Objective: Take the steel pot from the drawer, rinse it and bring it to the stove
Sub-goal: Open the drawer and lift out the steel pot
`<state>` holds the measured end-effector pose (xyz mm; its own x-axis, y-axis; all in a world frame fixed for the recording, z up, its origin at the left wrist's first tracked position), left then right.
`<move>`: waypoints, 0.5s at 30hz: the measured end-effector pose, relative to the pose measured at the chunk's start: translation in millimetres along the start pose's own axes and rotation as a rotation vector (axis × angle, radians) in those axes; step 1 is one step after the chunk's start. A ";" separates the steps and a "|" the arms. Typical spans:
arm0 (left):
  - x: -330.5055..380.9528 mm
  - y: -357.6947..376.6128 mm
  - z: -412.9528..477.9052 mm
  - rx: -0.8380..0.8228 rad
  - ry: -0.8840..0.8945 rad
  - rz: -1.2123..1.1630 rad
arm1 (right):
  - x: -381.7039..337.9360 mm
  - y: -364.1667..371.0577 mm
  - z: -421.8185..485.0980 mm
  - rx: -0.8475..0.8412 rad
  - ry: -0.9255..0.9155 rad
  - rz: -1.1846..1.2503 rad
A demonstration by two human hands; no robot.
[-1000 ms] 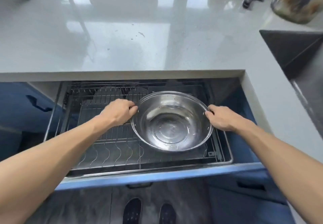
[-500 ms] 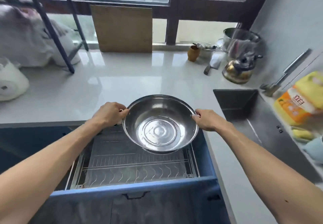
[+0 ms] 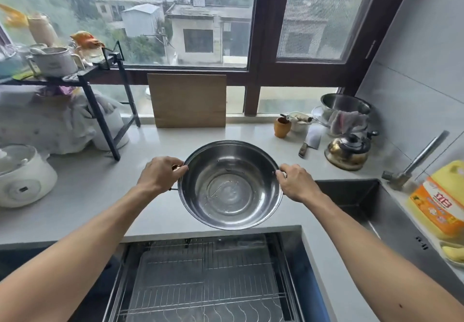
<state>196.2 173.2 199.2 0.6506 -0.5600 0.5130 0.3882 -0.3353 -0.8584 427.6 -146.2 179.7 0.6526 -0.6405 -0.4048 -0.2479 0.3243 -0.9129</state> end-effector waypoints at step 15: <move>-76.4 157.5 135.0 -0.033 -0.081 0.064 | 69.2 150.2 134.3 -0.121 0.046 -0.043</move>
<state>295.8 265.4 24.7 0.7244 -0.5184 0.4544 0.3235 -0.3265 -0.8881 531.6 -48.4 21.7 0.6316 -0.6842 -0.3647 -0.3067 0.2116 -0.9280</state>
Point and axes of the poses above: each hand's wrist, its own z-axis towards the middle knuckle, its own y-axis out of the palm, x = y × z, the point moved 5 cm from there along z, towards the middle knuckle, and after that the axes turned 11 degrees about -y, right-handed, at the moved point
